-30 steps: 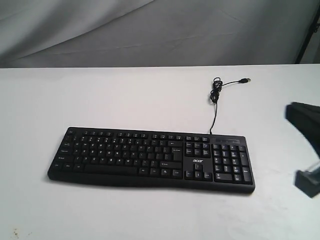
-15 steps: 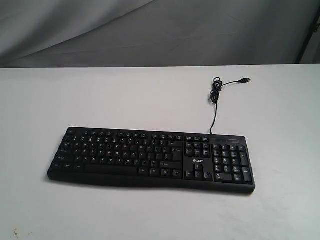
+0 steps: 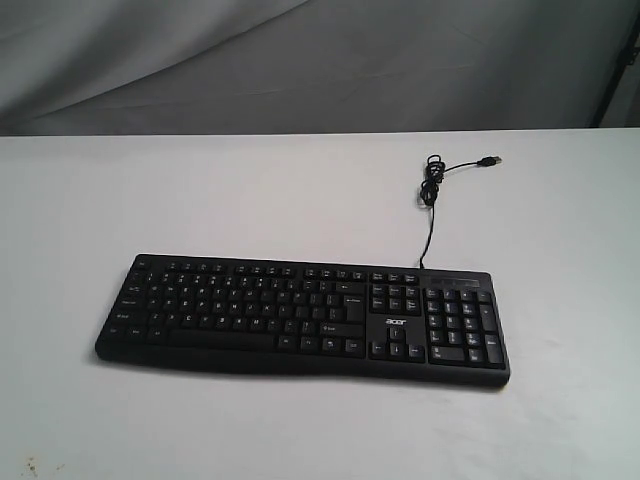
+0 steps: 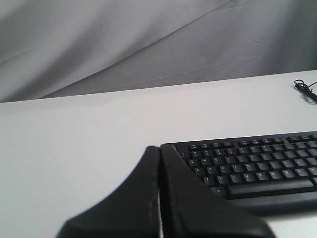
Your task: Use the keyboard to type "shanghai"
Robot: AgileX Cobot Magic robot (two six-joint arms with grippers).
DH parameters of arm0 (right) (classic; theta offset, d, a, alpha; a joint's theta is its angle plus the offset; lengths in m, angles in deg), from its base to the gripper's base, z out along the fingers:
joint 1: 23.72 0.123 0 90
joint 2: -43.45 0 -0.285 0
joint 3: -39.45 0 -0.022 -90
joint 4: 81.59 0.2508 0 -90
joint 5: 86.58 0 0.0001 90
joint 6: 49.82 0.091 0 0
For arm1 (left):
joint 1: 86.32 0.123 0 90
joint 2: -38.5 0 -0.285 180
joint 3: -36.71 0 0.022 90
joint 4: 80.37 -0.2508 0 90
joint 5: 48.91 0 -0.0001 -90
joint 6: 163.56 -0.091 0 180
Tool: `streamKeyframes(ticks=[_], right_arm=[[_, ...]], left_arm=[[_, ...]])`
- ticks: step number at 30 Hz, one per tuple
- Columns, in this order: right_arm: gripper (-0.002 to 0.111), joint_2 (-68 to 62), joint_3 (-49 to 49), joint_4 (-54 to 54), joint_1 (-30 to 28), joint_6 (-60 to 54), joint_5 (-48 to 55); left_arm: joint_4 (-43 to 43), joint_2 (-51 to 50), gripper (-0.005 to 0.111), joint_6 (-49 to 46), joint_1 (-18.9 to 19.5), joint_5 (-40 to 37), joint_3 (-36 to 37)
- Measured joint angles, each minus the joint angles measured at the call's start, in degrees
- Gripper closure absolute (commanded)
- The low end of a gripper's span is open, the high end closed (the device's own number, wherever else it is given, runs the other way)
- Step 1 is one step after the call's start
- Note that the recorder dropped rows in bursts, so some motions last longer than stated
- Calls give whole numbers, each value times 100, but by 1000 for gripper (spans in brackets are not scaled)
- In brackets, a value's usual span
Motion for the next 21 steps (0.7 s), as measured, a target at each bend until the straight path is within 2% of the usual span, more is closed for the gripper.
streamKeyframes(ticks=[5,11,21], right_arm=[[108,27,-65,-45,0,138,87],[108,235,-69,-1145,-19,705,386],[108,235,-69,-1520,-19,736,1047]], left_arm=[[0,0,107,0,0,0,0],[0,0,107,0,0,0,0],[0,0,107,0,0,0,0]])
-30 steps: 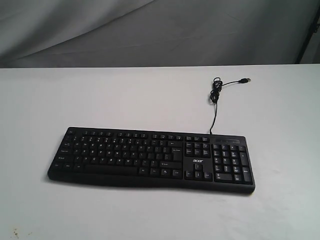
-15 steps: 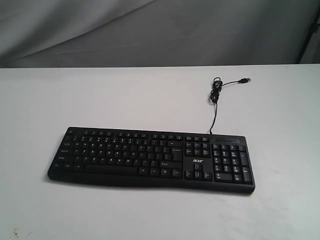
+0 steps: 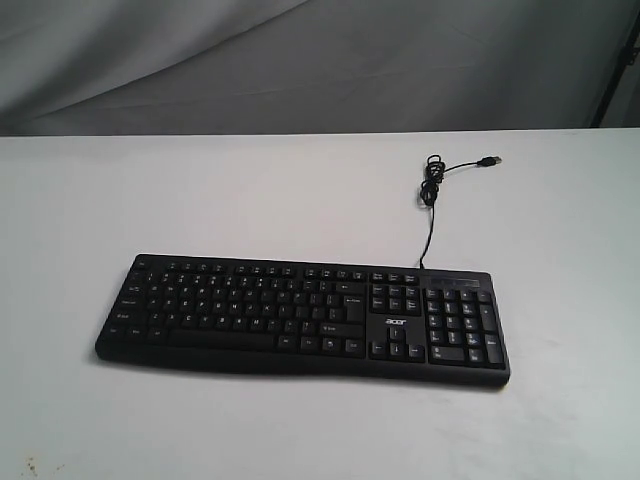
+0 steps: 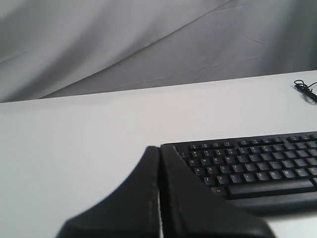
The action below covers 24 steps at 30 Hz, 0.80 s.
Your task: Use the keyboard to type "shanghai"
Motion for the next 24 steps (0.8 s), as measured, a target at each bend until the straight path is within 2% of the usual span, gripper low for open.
streamKeyframes(ticks=[24], right_arm=[[108,0,0,-27,0,0,65]], left_arm=[[0,0,107,0,0,0,0]])
